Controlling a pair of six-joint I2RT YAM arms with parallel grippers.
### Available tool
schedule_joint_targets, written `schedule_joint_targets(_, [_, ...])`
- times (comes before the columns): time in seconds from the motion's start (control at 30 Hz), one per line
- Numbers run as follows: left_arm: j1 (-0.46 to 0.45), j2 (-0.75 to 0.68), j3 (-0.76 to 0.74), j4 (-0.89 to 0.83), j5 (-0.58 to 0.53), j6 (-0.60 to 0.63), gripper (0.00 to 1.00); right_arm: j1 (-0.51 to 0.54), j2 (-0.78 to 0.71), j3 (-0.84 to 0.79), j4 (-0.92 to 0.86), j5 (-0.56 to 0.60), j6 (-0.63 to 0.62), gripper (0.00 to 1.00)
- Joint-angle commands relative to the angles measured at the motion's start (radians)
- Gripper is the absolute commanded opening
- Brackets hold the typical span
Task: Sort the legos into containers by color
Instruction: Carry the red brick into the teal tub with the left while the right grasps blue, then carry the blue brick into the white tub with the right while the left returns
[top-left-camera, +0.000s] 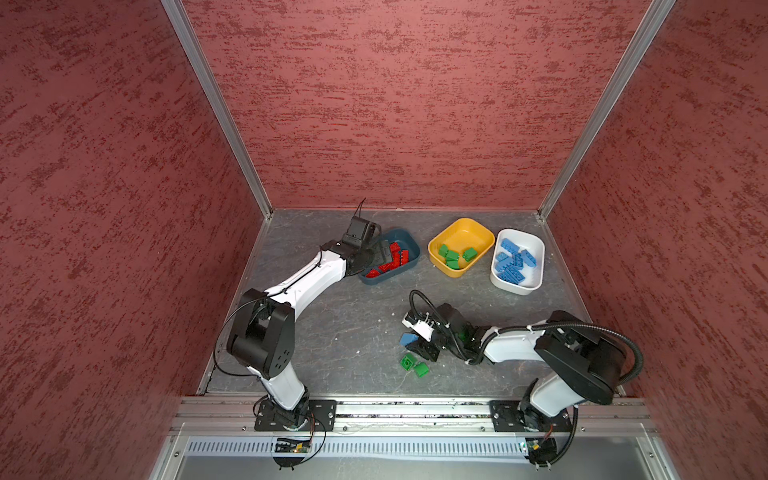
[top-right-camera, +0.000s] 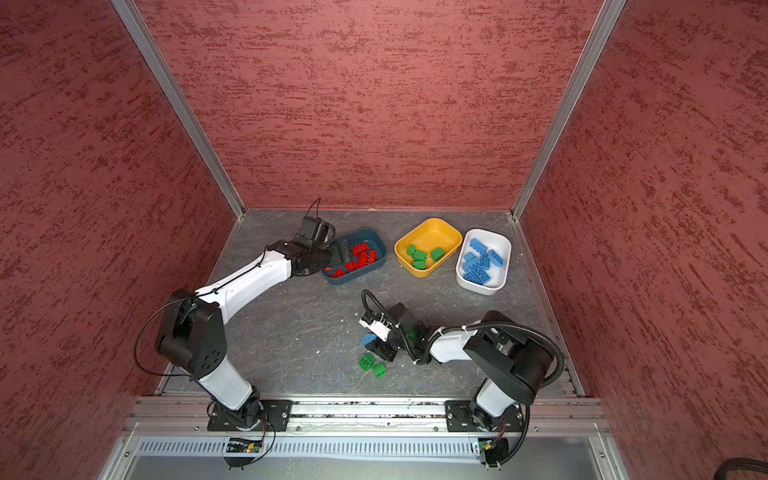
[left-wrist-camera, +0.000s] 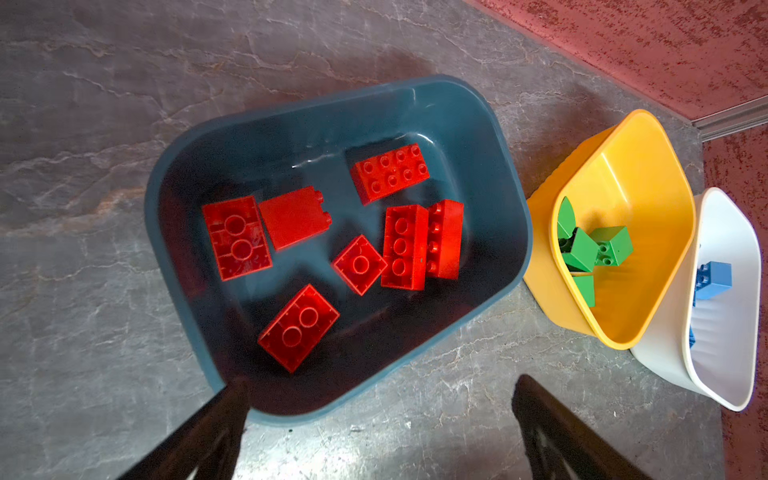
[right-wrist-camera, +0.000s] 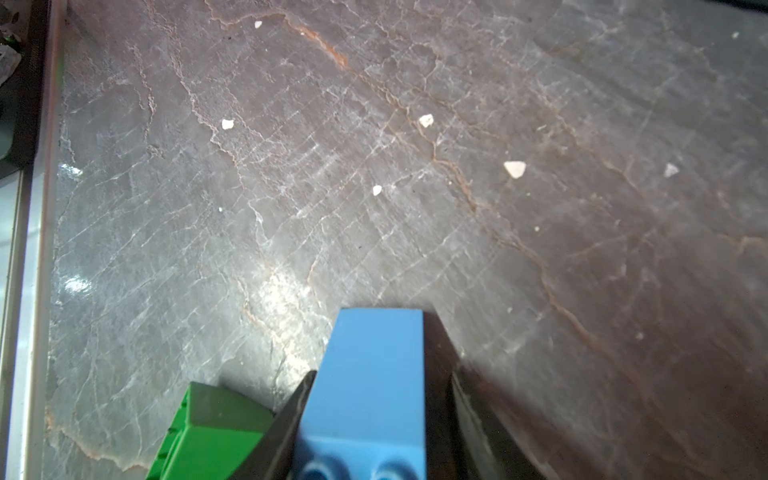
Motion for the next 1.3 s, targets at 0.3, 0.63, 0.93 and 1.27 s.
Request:
schedule_joint_targets(0.3, [-0.087, -0.178, -0.152, 0.033, -0.117, -0.006, 0.99, -0.008, -0.099, -0.048, 0.142, 0.122, 0.001, 0.14])
schedule_joint_targets(0.63, [-0.204, -0.236, -0.225, 0.131, -0.156, 0.035, 0.99, -0.210, -0.389, -0.142, 0.110, 0.306, 0.215, 0.00])
schedule_joint_targets(0.93, [-0.259, -0.233, -0.224, 0.162, -0.169, 0.079, 0.99, -0.565, -0.542, -0.049, -0.185, 0.351, 0.390, 0.00])
schedule_joint_targets(1.27, [-0.302, -0.226, -0.239, 0.147, -0.181, 0.115, 1.00, -0.888, -0.421, 0.127, -0.376, 0.265, 0.397, 0.00])
